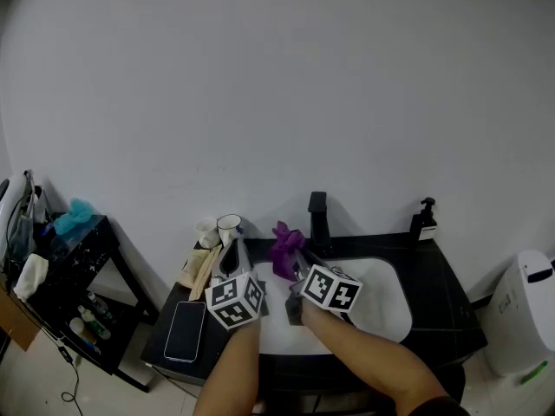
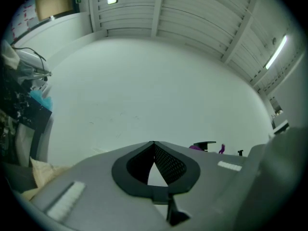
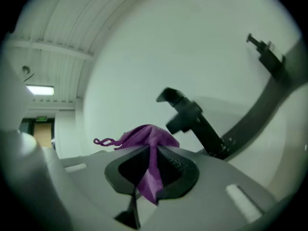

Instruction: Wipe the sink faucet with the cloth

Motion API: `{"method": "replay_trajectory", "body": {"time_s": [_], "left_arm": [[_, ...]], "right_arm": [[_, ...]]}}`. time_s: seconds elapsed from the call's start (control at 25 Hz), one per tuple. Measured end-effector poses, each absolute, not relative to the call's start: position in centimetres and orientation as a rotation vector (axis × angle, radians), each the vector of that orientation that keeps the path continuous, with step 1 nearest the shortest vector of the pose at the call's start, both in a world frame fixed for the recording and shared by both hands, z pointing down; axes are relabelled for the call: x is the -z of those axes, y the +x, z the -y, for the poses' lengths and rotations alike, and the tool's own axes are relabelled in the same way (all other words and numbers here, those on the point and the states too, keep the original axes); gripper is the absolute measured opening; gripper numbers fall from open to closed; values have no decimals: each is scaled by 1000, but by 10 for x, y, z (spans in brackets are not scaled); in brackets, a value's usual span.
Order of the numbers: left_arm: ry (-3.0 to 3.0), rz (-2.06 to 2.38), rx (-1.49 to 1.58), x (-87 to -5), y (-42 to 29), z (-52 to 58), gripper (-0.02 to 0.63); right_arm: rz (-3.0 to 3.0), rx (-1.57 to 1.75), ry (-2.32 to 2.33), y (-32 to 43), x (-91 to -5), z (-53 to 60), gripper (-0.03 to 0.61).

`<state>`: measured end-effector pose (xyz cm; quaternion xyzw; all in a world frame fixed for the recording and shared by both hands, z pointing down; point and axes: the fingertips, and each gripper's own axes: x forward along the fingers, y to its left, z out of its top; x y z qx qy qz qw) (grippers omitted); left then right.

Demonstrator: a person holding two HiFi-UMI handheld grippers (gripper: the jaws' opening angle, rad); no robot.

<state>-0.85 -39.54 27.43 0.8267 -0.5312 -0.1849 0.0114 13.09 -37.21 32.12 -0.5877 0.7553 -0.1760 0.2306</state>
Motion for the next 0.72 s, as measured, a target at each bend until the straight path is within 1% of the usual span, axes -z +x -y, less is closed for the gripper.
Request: {"method": "replay_trajectory", "body": {"time_s": [0.2, 0.48, 0.6, 0.72], "left_arm": [[2708, 1624, 429, -285, 22, 392, 18], [2812, 1508, 287, -302, 58, 381, 18], [2854, 1488, 233, -306, 71, 382, 18], [2882, 1475, 222, -301, 80, 383, 17]], "right_arm": [[-2336, 75, -1640, 146, -276, 315, 46], [-2362, -508, -1782, 207, -242, 260, 46], [-2250, -602, -1919, 252, -238, 260, 46], [-2130, -579, -2061, 294, -243, 274, 46]]}}
